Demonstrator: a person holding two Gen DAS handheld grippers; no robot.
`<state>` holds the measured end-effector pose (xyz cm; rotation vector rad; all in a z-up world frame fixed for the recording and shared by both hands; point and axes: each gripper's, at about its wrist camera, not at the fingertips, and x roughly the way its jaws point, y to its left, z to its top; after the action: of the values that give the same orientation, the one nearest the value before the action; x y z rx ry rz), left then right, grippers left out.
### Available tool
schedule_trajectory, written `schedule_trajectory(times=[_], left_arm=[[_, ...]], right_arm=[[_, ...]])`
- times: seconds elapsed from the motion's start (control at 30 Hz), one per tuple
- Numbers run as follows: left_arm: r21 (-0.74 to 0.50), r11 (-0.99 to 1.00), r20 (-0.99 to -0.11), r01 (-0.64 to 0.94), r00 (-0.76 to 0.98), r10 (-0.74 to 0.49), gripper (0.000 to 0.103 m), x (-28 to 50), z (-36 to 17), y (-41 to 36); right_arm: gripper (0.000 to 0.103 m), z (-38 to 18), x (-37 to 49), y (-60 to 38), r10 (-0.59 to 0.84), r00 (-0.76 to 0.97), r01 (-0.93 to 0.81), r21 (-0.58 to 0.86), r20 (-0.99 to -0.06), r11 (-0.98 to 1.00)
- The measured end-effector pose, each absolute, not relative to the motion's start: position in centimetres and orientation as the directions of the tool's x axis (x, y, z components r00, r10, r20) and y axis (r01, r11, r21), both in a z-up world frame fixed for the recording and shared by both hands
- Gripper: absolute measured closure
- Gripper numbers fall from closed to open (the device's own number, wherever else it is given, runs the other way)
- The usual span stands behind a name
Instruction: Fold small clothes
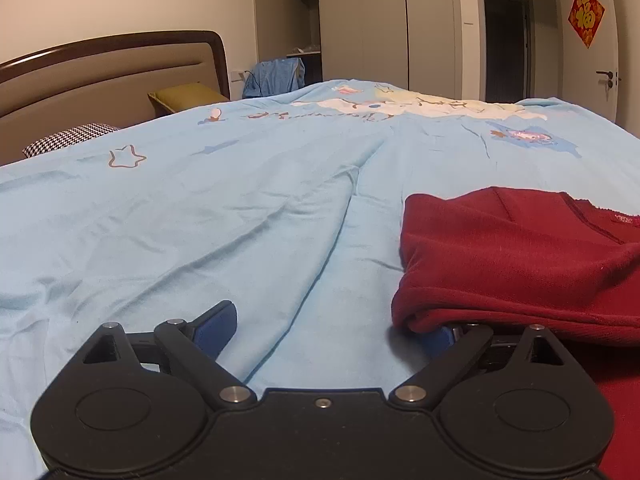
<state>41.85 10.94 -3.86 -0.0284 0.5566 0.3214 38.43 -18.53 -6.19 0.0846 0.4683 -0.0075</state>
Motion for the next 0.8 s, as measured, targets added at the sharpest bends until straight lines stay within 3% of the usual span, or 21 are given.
schedule_trajectory(times=[0.23,0.5,0.63,0.8], left_arm=[[0.101,0.946,-0.561,-0.307,0.768,0.309,0.002,41.2,-3.6,10.5],[0.115,0.947,-0.548,-0.300,0.776,0.312,0.001,34.5,-2.9,9.6],[0.132,0.964,-0.534,-0.231,0.803,0.266,0.001,30.4,-2.4,8.5],[0.061,0.988,-0.556,-0.142,0.817,0.151,0.001,26.2,-2.5,7.7]], right_arm=[[0.000,-6.1,38.4,-18.5,0.011,0.892,0.027,0.076,-0.452,0.997],[0.000,-5.9,38.3,-18.6,0.011,0.890,0.026,0.074,-0.455,0.997],[0.000,-5.4,38.1,-18.9,0.025,0.873,0.021,0.089,-0.487,0.996],[0.000,-4.6,34.4,-17.8,0.024,0.827,-0.022,0.011,-0.562,1.000]])
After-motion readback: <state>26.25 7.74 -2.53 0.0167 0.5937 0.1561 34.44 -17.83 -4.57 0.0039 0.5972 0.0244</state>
